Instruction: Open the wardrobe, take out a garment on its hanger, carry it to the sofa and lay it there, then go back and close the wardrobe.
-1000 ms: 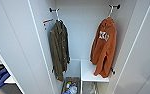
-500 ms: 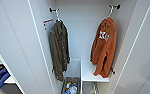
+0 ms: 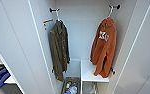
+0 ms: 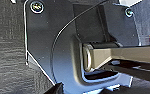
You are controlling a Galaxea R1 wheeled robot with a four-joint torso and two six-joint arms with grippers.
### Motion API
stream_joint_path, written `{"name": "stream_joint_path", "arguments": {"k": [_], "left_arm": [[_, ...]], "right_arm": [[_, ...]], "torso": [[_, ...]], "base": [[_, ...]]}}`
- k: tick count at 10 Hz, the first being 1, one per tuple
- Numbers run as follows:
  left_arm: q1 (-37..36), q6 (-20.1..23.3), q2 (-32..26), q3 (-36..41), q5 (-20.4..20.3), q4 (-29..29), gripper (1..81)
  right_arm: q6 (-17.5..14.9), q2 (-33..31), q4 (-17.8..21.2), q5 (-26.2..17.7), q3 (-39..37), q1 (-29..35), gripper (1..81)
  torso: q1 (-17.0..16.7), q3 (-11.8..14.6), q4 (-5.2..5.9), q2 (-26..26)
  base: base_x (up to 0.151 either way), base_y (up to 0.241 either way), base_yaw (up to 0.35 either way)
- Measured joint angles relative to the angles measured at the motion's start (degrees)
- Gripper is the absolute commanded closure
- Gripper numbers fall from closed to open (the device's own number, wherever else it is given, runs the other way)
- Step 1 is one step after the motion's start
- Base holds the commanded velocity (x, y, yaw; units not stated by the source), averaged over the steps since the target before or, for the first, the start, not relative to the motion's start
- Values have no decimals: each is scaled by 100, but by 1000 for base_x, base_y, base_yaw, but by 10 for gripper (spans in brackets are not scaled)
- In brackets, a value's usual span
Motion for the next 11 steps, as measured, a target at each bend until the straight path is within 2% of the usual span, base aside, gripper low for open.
{"name": "stream_joint_path", "arguments": {"k": [11], "left_arm": [[6, 1, -1, 0, 0, 0, 10]], "right_arm": [[4, 94, 4, 4, -4, 13, 10]], "torso": [[0, 0, 0, 0]], "base": [[0, 0, 0]]}}
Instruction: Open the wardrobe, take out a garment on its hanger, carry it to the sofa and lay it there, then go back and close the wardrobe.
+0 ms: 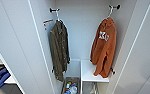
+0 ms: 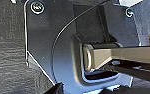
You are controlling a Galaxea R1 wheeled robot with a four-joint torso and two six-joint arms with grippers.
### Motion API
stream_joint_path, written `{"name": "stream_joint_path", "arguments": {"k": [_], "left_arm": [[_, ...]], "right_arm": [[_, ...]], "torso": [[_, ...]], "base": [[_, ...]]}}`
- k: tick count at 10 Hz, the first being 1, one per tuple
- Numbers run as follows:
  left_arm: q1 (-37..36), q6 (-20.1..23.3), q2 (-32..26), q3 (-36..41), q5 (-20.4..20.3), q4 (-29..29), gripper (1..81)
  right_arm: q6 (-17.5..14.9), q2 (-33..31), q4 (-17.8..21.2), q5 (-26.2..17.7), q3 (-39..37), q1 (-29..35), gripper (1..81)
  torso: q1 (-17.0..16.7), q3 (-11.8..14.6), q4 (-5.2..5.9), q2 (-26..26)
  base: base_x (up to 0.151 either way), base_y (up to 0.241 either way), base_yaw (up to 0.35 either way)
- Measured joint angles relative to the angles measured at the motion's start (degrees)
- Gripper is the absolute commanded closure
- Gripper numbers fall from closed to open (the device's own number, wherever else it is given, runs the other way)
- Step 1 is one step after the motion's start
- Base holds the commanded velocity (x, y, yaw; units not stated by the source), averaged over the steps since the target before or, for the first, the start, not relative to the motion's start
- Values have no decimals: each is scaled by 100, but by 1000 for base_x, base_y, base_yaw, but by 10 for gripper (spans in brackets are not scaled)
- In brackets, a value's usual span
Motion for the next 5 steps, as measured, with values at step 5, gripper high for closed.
{"name": "stream_joint_path", "arguments": {"k": [5], "left_arm": [[79, 0, 0, 0, 6, 0, 10]], "right_arm": [[0, 0, -4, -15, -10, -63, 10]], "torso": [[-5, 2, 0, -9]], "base": [[59, 0, 0]]}}
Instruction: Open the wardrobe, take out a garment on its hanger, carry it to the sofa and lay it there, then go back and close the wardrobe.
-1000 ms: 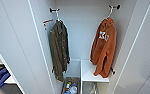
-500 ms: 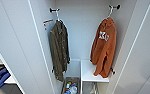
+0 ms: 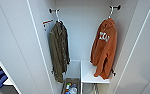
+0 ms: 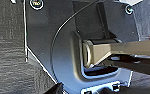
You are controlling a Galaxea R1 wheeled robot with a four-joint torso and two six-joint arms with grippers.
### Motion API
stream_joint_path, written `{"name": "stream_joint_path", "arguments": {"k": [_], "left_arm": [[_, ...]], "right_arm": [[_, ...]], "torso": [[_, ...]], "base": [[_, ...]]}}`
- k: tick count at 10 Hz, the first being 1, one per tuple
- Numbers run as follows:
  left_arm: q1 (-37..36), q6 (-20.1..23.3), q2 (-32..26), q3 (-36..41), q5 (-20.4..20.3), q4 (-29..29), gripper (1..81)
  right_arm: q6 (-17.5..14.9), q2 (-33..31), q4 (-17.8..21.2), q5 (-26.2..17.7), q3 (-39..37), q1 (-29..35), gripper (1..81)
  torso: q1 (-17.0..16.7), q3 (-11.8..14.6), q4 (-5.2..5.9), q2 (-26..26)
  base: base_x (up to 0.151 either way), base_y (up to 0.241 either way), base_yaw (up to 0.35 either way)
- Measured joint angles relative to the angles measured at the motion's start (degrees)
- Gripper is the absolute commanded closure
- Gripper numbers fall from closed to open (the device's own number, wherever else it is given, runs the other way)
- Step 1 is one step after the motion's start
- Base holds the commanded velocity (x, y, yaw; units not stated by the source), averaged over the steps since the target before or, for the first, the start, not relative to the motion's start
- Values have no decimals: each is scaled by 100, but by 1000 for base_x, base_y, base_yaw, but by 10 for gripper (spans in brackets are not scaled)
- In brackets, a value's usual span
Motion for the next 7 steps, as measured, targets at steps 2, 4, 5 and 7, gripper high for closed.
{"name": "stream_joint_path", "arguments": {"k": [2, 4, 5, 7], "left_arm": [[-85, 0, 0, 0, -28, 0, 10], [-49, 0, 1, 0, -24, 0, 10], [-46, 0, 1, 0, -20, 0, 10], [-46, 0, 1, 0, -22, 0, 10]], "right_arm": [[2, 2, 1, 50, 0, 80, 10], [0, 2, 1, 37, 0, 45, 10], [0, 11, 1, 11, 0, 50, 10], [2, 48, 1, 1, 0, 50, 10]], "torso": [[5, 0, 0, 2], [5, 0, 0, 2], [5, 0, 0, 2], [5, 0, 0, 2]], "base": [[81, 0, 0], [86, 0, 0], [88, 0, 0], [88, 0, 0]]}}
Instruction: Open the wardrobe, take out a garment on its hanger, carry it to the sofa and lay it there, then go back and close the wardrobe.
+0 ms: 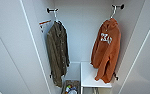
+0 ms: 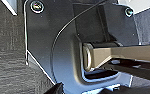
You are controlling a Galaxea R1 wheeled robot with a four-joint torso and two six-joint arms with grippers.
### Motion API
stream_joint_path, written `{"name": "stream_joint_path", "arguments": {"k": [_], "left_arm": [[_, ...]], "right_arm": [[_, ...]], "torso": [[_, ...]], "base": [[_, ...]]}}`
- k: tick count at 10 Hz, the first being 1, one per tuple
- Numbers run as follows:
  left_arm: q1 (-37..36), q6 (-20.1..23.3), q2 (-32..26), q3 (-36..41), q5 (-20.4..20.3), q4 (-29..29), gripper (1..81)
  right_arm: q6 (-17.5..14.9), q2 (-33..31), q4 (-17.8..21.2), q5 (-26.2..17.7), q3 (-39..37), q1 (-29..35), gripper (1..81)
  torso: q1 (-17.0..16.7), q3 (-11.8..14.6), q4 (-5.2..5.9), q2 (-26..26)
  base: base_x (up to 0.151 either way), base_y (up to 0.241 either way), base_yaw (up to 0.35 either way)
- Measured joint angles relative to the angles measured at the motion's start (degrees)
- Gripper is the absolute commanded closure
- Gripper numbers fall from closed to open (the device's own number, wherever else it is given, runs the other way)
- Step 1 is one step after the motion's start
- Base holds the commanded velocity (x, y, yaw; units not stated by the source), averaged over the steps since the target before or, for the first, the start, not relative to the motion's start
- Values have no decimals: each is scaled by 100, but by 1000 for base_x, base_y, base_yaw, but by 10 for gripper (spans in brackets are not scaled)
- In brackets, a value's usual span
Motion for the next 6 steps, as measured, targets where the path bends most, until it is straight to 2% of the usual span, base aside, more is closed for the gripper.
{"name": "stream_joint_path", "arguments": {"k": [6], "left_arm": [[0, 0, 32, -6, 0, 1, 10]], "right_arm": [[0, 38, 0, -6, -59, -17, 10]], "torso": [[0, 0, 0, -2]], "base": [[100, 0, 0]]}}
